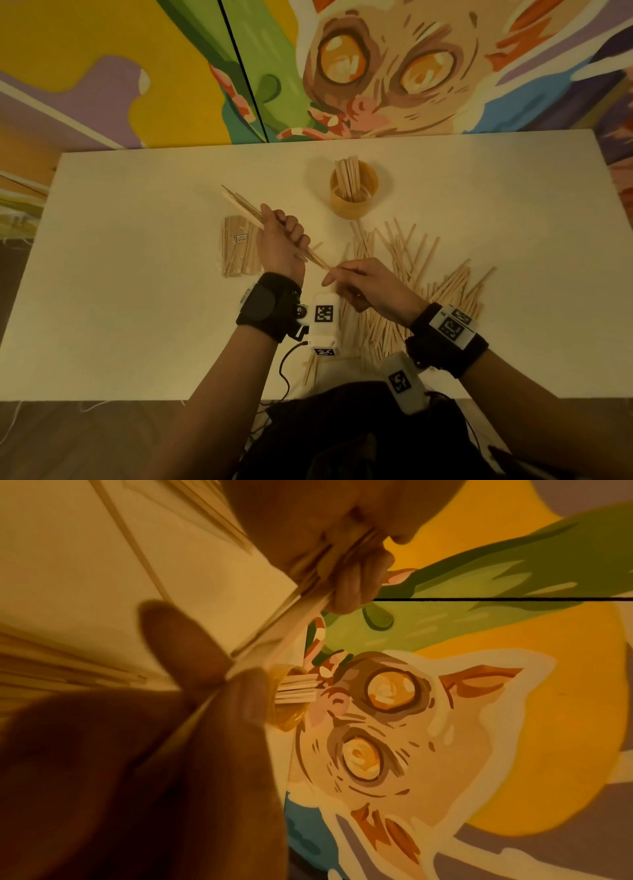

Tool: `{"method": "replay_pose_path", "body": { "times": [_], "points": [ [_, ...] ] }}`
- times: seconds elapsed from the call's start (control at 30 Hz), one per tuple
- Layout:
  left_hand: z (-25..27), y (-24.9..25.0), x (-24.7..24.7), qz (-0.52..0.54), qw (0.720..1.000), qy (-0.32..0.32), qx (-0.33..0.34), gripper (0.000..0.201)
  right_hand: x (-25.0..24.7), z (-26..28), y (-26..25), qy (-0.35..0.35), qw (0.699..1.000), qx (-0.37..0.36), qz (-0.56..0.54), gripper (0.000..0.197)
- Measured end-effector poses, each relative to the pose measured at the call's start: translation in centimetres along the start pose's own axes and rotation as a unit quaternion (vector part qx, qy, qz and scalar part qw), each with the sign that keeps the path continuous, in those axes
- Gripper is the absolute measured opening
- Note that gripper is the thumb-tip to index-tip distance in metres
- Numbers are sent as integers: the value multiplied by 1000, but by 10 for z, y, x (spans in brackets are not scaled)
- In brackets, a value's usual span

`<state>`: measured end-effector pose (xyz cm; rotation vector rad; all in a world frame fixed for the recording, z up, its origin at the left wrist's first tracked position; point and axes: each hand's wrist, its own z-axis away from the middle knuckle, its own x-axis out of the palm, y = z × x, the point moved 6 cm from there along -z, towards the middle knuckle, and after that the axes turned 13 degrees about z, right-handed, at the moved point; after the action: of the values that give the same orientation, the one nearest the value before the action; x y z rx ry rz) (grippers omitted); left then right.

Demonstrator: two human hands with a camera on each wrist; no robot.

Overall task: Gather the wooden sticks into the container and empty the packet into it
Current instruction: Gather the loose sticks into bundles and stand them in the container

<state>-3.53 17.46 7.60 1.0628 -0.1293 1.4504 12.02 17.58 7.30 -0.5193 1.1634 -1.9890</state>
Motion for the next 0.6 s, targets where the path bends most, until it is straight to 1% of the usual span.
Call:
{"method": "replay_pose_path", "body": {
  "times": [0.07,0.17,0.27,0.37,0.4,0.47,0.6],
  "points": [
    [2,-4,0,4,1000,-7,0,41,-4,-2,-1,27,999,-6,23,30],
    [5,-8,0,-3,1000,-8,8,40,-7,-1,-1,45,997,-8,64,32],
    [7,-9,0,8,1000,-7,15,40,-9,0,5,55,997,12,60,40],
    [7,-11,0,19,1000,-7,23,41,-8,0,16,62,997,51,-22,51],
    [7,-12,1,18,1000,-8,22,40,-7,0,18,64,994,64,-56,52],
    [9,-20,5,9,1000,-19,8,40,-6,-3,18,76,986,87,-121,46],
    [24,-46,14,-29,996,-54,-57,37,-9,-12,14,121,960,116,-223,37]
  ]
}}
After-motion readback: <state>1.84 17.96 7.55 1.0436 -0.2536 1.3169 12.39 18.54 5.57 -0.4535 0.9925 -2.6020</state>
